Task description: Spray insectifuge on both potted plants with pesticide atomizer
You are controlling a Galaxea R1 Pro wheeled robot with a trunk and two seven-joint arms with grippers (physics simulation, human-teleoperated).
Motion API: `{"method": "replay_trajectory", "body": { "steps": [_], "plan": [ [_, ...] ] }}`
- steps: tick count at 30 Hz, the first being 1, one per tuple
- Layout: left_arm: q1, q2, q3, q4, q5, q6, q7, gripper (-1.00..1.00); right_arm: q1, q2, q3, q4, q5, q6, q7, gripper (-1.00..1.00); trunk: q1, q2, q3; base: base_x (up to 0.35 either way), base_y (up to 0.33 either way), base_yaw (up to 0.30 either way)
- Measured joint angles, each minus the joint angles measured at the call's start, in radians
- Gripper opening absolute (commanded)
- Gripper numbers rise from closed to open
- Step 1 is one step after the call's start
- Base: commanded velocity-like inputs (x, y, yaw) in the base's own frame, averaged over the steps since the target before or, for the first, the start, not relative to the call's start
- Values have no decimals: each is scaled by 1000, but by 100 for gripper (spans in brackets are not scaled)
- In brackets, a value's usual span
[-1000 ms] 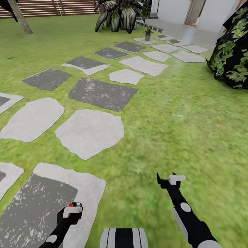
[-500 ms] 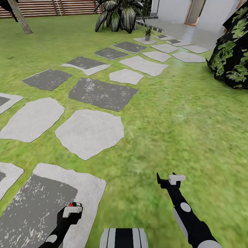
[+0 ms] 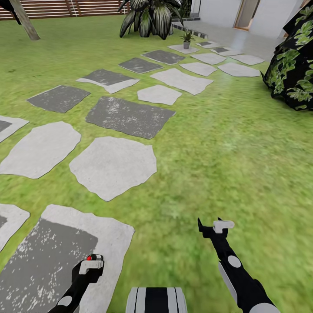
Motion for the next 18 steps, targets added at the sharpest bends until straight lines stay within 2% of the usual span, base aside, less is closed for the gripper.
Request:
{"method": "replay_trajectory", "body": {
  "steps": [18],
  "plan": [
    [0, -1, 0, -3, 0, 0, 0, 100, 0, 0, 0, 0, 0, 0, 0, 100, 0, 0, 0, 13, 3, 10]
  ]
}}
